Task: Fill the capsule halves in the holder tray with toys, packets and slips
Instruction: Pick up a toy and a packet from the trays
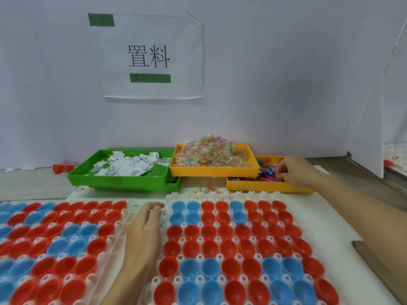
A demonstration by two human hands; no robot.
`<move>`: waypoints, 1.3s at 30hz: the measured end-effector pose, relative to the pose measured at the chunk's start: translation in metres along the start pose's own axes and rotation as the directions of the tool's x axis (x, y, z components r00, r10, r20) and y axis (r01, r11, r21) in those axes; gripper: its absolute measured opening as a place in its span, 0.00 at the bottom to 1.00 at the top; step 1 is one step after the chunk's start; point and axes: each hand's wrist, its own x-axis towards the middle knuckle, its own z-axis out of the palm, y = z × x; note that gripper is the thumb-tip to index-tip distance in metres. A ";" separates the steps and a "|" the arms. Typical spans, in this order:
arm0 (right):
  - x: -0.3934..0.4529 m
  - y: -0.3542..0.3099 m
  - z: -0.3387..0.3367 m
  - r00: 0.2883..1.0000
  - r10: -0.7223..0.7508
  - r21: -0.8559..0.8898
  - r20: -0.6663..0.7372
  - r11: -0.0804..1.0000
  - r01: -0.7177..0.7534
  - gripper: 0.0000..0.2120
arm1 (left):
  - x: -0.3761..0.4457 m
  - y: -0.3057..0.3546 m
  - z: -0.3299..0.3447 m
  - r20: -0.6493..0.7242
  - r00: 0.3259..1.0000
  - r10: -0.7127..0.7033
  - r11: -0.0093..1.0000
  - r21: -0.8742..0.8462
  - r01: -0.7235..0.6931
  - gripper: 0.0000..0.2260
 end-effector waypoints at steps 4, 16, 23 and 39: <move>0.000 0.001 0.003 0.985 0.061 0.147 -0.164 0.989 -0.037 0.07 | -0.001 0.000 -0.001 -0.005 1.000 -0.002 1.000 -0.009 0.002 0.12; -0.013 0.003 0.006 0.941 0.080 0.187 -0.329 0.982 -0.018 0.10 | 0.000 -0.001 0.000 -0.005 1.000 -0.001 1.000 -0.005 0.000 0.12; -0.001 -0.020 0.011 0.993 0.087 0.074 -0.078 0.994 -0.081 0.03 | 0.000 -0.004 0.001 -0.010 1.000 -0.008 1.000 -0.013 0.008 0.12; -0.006 -0.013 0.013 0.989 0.037 0.237 -0.144 0.971 -0.001 0.05 | -0.002 0.001 0.001 -0.019 1.000 0.003 1.000 -0.021 -0.003 0.12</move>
